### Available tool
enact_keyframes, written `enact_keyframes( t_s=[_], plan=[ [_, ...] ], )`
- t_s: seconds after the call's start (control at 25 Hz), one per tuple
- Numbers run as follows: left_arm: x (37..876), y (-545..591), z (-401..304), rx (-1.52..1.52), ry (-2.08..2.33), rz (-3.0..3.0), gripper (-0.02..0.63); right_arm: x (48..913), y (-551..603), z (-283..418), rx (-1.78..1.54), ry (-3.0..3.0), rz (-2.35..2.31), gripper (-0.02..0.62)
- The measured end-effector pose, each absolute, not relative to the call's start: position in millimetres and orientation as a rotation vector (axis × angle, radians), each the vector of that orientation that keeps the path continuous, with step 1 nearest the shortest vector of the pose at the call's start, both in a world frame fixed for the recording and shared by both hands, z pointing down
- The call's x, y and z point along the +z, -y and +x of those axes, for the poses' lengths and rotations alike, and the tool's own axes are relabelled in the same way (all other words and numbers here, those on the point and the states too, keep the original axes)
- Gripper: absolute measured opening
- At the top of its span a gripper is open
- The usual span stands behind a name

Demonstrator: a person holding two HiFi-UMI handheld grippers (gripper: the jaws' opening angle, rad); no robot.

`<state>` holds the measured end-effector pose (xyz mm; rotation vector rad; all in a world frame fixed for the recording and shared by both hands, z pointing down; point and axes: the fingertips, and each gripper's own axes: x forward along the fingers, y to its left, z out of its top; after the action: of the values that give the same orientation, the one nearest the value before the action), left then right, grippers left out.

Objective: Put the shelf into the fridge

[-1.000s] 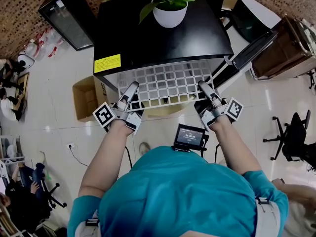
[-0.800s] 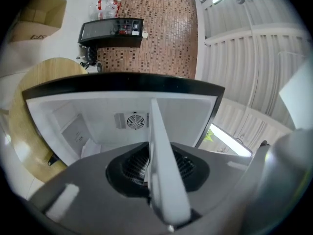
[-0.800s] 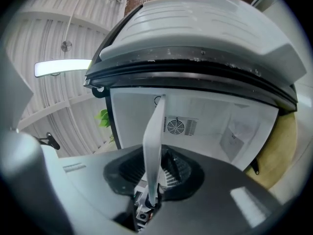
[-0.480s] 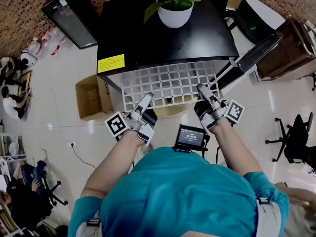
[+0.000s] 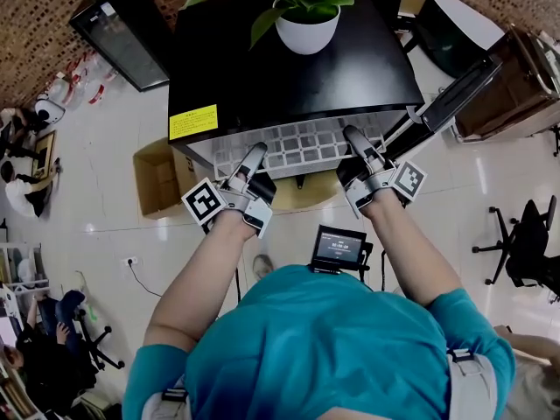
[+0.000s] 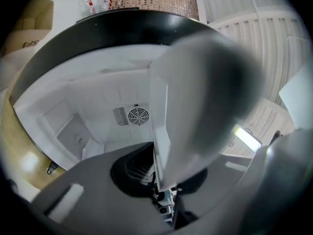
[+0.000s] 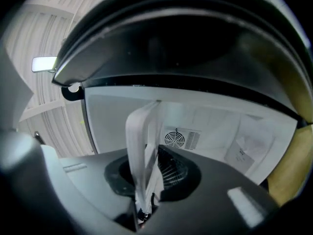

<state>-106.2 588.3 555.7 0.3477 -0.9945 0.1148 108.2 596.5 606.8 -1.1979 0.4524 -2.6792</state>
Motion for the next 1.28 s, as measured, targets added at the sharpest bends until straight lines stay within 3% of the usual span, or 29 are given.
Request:
enact_keyframes(
  t_s=[0.96, 1.28],
  plan=[
    [632, -566, -116, 0.020, 1.238, 0.458, 0.037, 670, -596, 96, -2.542, -0.491, -1.573, 0.054],
    [625, -551, -78, -0.045, 1.244, 0.593, 0.043, 667, -605, 124, -2.502, -0.531, -1.581, 0.061]
  ],
)
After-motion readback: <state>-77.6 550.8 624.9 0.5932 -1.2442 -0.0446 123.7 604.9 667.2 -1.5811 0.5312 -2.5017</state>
